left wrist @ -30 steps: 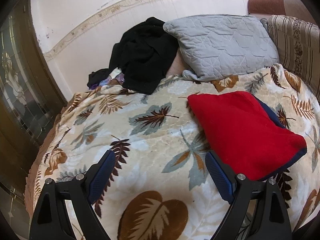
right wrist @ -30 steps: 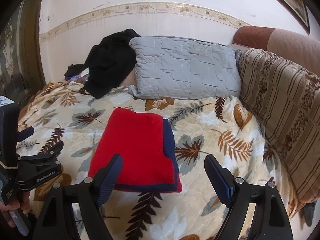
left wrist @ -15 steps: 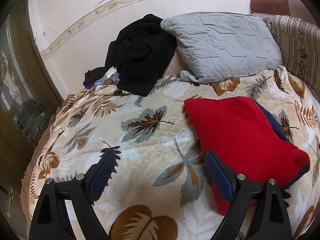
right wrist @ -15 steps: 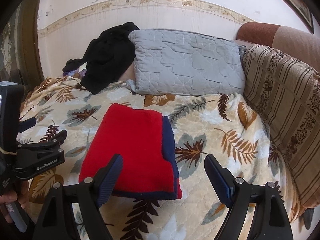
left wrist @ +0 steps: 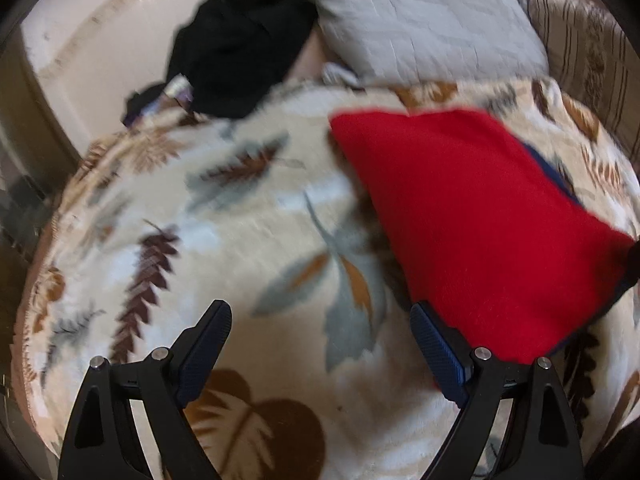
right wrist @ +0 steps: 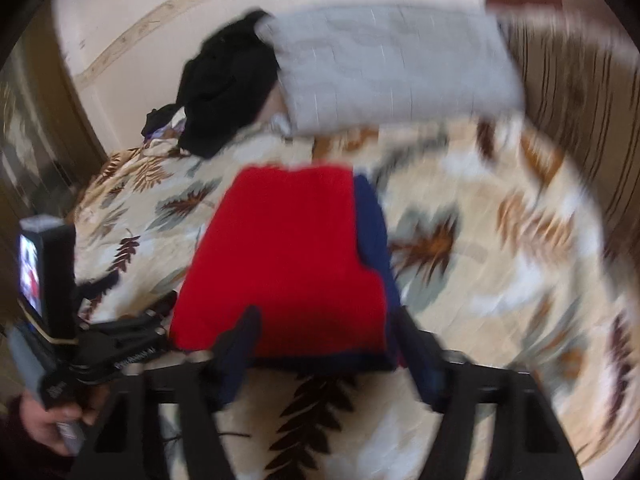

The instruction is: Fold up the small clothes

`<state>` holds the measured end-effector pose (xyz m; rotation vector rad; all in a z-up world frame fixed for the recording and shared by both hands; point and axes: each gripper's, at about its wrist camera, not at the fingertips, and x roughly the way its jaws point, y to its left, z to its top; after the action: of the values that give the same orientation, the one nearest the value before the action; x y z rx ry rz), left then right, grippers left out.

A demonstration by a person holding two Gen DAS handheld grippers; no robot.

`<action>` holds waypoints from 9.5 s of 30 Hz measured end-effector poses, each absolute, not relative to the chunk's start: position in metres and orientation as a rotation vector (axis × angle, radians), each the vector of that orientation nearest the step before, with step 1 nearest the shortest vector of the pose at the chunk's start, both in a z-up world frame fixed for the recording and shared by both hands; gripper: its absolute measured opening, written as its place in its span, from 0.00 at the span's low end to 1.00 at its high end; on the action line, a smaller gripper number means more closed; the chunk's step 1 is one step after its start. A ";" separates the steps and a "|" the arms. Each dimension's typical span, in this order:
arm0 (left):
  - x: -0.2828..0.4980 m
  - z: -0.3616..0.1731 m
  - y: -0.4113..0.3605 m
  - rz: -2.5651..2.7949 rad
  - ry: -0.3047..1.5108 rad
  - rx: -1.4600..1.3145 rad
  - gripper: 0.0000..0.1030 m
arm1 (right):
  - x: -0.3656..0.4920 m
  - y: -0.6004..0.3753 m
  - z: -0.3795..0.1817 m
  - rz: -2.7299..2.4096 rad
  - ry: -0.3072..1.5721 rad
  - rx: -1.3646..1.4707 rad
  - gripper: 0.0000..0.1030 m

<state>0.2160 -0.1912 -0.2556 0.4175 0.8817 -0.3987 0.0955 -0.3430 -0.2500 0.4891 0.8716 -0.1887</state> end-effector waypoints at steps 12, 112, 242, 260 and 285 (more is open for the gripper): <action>0.236 -0.244 -0.187 -0.468 0.909 0.356 0.88 | 0.118 -0.375 -0.282 -0.127 0.941 0.695 0.47; 0.258 -0.219 -0.209 -0.525 0.738 0.261 0.88 | 0.170 -0.404 -0.273 0.042 0.688 0.701 0.58; 0.162 -0.216 -0.092 -0.713 0.887 0.101 0.73 | 0.069 -0.298 -0.256 -0.069 0.762 0.558 0.58; 0.095 -0.158 -0.083 -0.414 0.647 0.281 0.84 | 0.035 -0.259 -0.204 -0.046 0.724 0.405 0.54; 0.031 -0.068 -0.042 -0.229 0.415 0.201 0.96 | -0.073 -0.194 -0.101 -0.247 0.616 0.157 0.68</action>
<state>0.0314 -0.0425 -0.0677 0.2013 0.4151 -0.2294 -0.0732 -0.1941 -0.1010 0.1571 0.6155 -0.2471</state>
